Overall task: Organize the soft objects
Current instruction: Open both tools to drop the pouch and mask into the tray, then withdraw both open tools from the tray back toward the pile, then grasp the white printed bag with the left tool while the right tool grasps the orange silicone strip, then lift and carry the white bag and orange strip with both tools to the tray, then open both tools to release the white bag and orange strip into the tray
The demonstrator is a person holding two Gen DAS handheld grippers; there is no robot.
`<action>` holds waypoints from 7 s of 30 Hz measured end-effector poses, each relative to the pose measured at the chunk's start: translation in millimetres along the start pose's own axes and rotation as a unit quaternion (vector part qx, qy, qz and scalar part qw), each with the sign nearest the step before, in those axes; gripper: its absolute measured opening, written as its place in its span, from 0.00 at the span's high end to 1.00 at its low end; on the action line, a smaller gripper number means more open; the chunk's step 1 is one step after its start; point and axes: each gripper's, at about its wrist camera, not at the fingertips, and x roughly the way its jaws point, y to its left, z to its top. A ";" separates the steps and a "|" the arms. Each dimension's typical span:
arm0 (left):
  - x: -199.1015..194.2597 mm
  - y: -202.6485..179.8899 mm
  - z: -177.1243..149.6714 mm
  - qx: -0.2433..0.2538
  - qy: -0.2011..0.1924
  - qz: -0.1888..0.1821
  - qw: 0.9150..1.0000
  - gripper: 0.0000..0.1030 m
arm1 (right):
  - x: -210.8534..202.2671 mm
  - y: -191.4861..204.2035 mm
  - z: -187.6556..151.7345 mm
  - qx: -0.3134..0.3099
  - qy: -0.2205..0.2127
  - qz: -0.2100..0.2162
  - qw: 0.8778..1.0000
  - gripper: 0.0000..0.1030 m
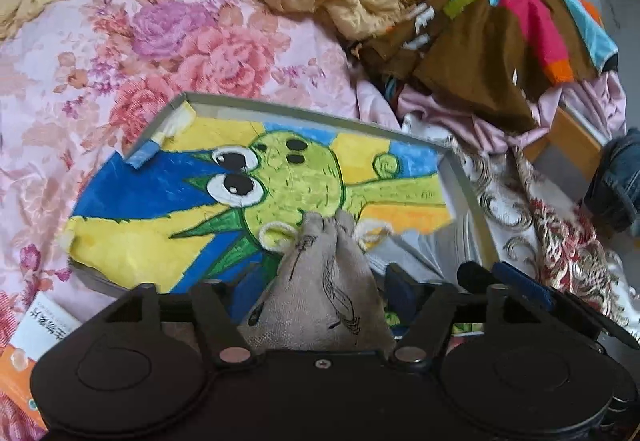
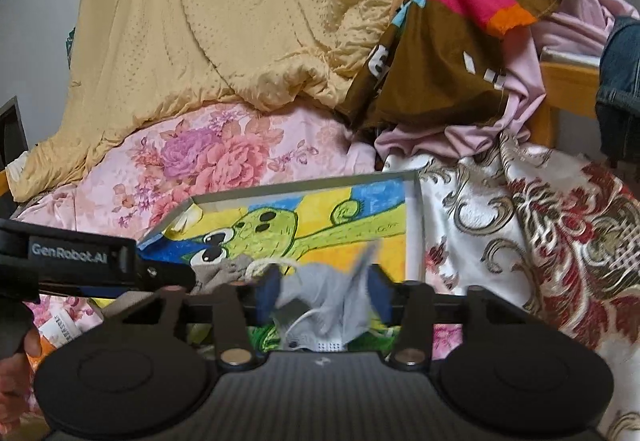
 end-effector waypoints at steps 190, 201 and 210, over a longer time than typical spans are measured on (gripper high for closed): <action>-121.3 54.7 -38.9 0.024 -0.100 -0.090 0.991 0.47 | -89.8 70.5 -8.5 -0.043 -0.092 0.066 0.993 0.83; -6.6 37.2 15.3 -0.038 -0.048 -0.084 0.995 0.47 | -11.9 20.2 2.3 0.013 -0.066 0.036 0.997 0.82; 22.7 37.7 14.5 -0.057 -0.004 -0.071 0.996 0.46 | 4.8 14.7 -6.0 0.013 -0.032 0.008 0.999 0.66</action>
